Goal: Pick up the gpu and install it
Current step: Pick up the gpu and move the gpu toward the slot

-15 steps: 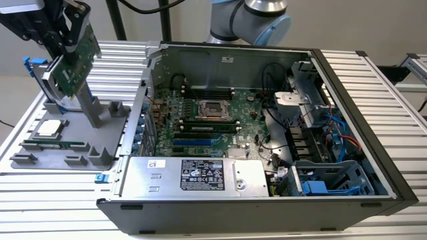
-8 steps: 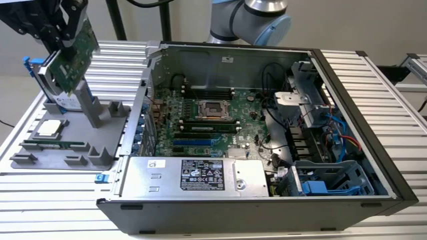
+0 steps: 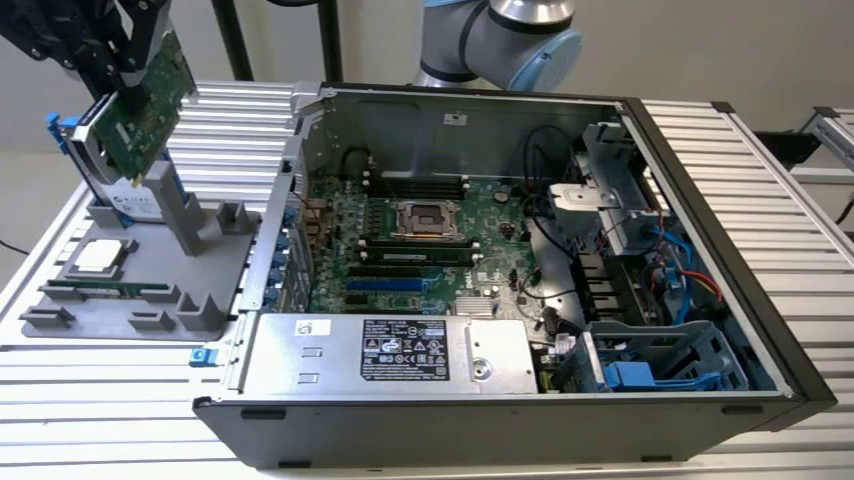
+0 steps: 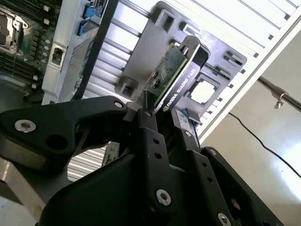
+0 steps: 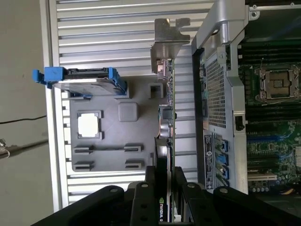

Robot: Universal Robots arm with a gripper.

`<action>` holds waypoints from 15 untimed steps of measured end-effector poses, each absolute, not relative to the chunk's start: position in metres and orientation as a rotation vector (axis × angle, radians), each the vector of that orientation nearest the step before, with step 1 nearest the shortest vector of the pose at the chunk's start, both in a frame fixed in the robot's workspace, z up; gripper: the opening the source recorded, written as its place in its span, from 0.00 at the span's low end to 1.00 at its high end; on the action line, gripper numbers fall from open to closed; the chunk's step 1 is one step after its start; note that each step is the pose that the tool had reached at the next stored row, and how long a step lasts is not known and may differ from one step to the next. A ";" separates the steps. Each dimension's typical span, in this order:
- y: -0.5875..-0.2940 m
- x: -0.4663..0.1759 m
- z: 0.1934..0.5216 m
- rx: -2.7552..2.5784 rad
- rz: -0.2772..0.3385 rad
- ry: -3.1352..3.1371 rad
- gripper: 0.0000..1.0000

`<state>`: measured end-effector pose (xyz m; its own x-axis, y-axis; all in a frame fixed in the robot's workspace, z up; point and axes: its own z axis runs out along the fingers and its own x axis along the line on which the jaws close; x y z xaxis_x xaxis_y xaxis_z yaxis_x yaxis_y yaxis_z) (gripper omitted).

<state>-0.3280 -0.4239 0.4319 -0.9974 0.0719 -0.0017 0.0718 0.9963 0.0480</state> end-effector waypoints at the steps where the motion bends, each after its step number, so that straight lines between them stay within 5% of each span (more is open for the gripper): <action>1: -0.424 -0.328 0.432 0.113 0.075 3.135 0.00; 15: -0.424 -0.320 0.432 0.113 0.075 3.135 0.00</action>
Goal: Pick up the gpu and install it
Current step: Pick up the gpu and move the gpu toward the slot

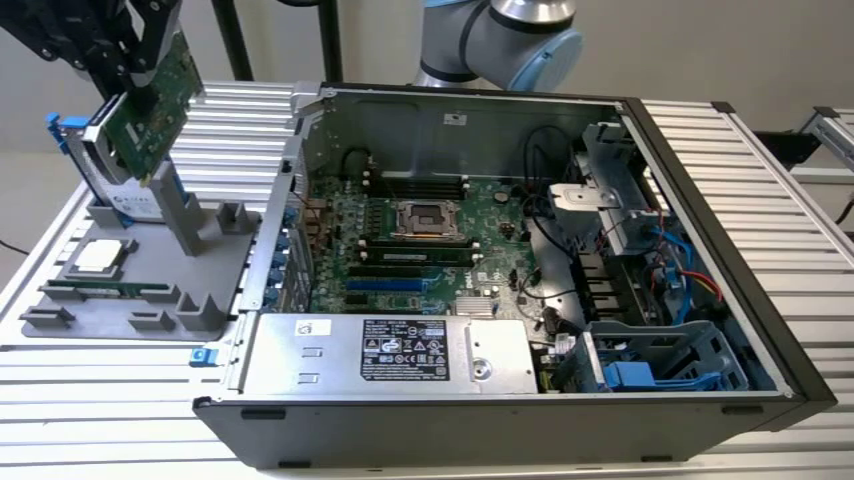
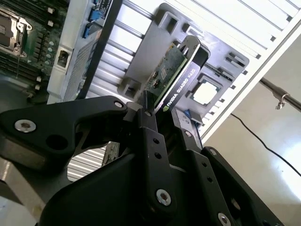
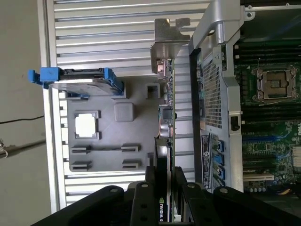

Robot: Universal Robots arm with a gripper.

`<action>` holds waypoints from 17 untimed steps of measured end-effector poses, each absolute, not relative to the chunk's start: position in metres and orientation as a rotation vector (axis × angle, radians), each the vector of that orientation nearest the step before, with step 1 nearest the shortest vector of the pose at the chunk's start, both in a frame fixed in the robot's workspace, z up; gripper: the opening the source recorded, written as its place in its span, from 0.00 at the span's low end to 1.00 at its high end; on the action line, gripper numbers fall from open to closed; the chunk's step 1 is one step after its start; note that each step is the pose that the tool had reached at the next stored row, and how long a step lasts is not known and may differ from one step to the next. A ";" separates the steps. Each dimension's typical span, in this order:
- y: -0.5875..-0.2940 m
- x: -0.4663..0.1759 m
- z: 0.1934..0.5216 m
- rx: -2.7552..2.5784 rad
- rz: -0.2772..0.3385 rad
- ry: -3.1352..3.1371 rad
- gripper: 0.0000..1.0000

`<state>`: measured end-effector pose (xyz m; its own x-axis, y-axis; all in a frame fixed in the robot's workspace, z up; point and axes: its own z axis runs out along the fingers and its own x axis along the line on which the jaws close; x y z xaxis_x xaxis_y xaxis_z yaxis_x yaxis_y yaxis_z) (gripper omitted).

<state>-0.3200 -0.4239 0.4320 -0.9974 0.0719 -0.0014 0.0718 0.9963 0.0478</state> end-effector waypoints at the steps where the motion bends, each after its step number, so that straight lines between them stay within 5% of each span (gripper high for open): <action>1: -0.424 -0.319 0.432 0.113 0.075 3.136 0.00; 17: -0.424 -0.301 0.432 0.113 0.075 3.136 0.00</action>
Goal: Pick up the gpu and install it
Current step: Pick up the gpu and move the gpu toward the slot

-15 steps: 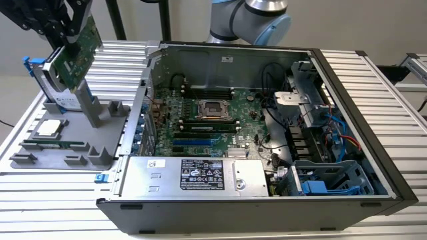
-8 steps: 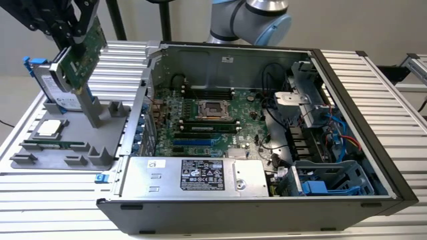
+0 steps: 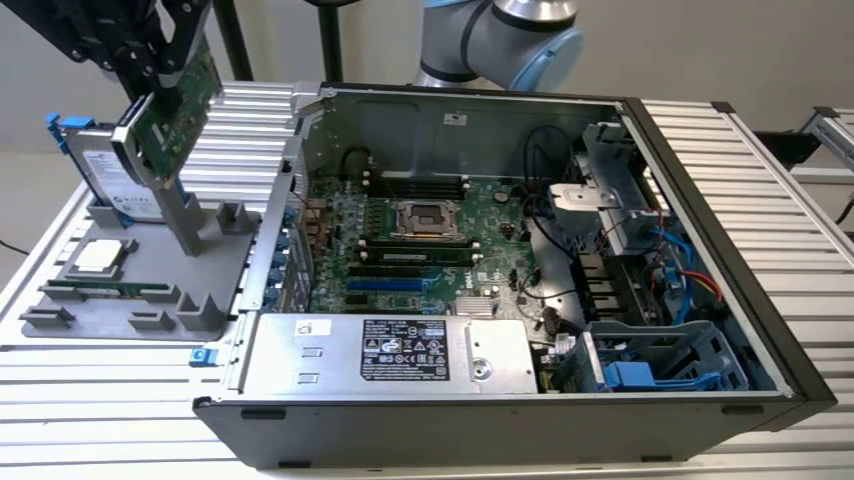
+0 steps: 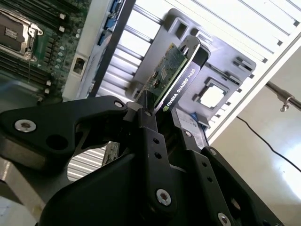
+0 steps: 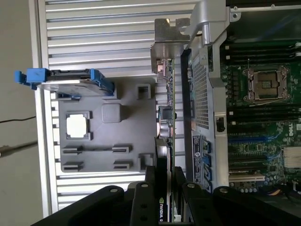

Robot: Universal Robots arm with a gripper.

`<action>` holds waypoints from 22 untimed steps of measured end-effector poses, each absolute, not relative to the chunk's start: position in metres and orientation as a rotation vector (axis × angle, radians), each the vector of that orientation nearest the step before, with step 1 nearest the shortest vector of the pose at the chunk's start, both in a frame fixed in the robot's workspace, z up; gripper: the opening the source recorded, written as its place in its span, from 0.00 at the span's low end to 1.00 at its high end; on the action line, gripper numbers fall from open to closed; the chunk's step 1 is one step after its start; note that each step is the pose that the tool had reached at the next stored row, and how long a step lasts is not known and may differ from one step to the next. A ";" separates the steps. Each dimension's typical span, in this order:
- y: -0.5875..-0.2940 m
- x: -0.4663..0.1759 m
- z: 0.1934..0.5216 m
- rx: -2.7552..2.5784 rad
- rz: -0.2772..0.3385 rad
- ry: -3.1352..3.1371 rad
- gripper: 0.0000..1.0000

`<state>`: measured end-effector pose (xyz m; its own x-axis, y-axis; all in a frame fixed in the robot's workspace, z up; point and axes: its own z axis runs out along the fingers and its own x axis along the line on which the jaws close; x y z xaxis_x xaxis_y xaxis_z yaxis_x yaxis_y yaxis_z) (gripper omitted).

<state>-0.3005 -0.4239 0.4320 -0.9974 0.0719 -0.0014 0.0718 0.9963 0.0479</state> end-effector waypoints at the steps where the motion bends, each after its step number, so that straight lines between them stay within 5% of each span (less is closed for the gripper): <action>1: -0.424 -0.299 0.432 0.113 0.075 3.136 0.00; 22: -0.424 -0.278 0.432 0.113 0.075 3.137 0.00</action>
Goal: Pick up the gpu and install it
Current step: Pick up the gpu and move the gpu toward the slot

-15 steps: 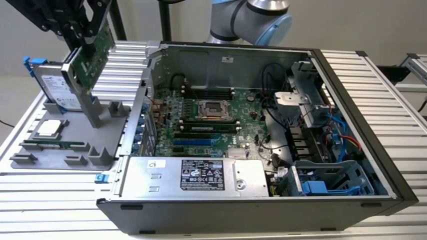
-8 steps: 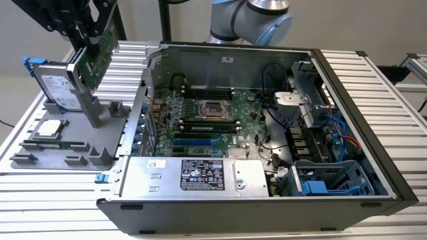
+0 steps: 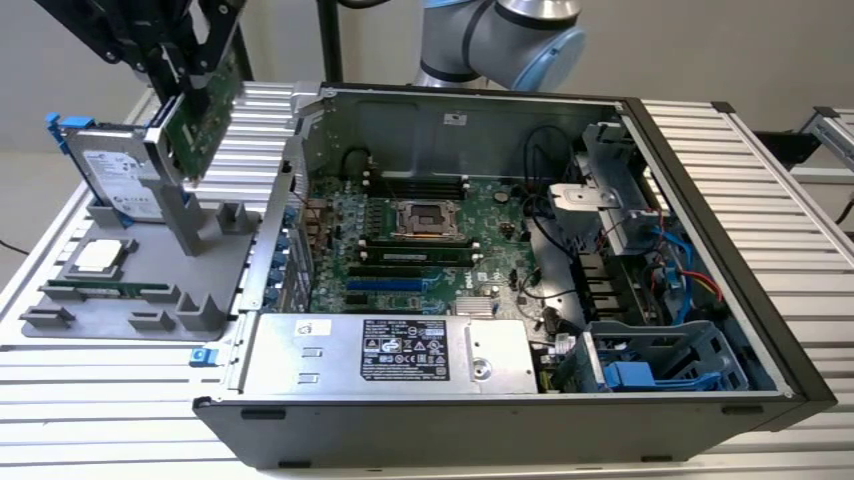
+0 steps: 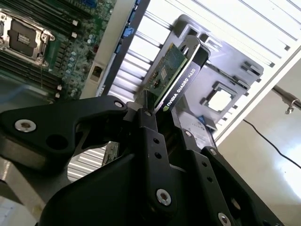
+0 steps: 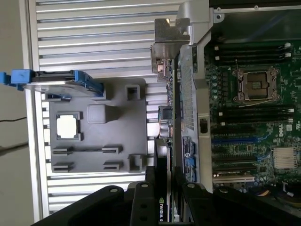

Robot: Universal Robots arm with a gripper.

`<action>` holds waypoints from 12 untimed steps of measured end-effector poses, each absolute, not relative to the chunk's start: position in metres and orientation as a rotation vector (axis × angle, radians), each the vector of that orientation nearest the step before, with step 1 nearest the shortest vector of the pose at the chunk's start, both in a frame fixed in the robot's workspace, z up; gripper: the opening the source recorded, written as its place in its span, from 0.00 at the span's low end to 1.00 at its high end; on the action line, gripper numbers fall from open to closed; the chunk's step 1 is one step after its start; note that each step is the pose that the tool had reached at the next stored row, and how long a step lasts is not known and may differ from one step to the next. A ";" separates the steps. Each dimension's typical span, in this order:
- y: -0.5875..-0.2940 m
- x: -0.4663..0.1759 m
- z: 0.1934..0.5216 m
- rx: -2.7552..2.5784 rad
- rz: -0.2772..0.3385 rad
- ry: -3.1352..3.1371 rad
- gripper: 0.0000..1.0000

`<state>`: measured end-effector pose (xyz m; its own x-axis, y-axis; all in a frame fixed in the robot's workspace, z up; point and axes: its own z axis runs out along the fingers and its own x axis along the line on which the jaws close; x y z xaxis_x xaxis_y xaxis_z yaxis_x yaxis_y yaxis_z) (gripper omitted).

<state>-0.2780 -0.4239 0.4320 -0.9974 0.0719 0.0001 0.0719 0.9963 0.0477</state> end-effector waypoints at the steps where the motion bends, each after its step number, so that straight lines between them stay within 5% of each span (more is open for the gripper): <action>1: -0.424 -0.277 0.432 0.113 0.075 3.137 0.00; 12: -0.424 -0.264 0.432 0.113 0.075 3.139 0.00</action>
<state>-0.2637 -0.4239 0.4320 -0.9974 0.0719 0.0016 0.0719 0.9963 0.0476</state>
